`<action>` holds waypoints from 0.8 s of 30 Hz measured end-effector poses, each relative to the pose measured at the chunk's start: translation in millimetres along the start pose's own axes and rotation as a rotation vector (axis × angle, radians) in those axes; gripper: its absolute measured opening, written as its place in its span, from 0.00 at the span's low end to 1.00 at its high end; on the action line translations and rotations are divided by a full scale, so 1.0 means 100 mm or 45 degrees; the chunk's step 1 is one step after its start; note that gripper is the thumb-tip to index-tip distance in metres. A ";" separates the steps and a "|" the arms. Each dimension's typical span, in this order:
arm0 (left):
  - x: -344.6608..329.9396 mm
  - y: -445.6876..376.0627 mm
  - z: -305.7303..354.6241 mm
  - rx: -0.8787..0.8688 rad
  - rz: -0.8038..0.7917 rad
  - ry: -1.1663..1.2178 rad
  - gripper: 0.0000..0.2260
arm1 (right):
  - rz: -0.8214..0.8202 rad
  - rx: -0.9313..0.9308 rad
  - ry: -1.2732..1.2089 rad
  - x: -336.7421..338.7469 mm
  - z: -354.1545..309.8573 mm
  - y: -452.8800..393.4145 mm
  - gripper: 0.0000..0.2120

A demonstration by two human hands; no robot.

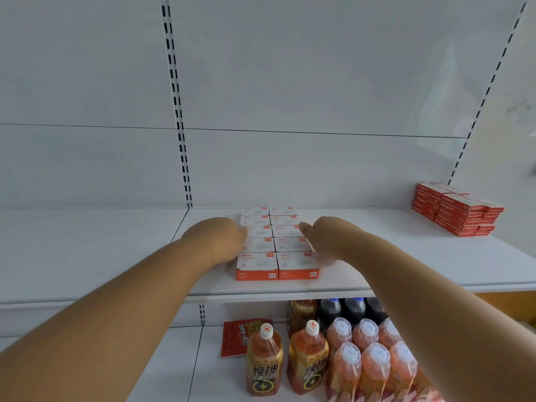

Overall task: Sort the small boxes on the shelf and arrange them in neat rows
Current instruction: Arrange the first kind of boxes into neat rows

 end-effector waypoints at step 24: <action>-0.07 -0.50 0.03 0.039 0.022 0.062 0.23 | -0.003 0.040 0.005 0.06 0.06 -0.48 0.21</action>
Point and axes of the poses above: each hand's wrist, its own y-axis away from the middle knuckle, its own x-axis out of the back of the hand, z = x × y, the point moved 9 cm from there along -y, towards the middle knuckle, and after that the axes turned 15 degrees about x, right-handed, at the moved point
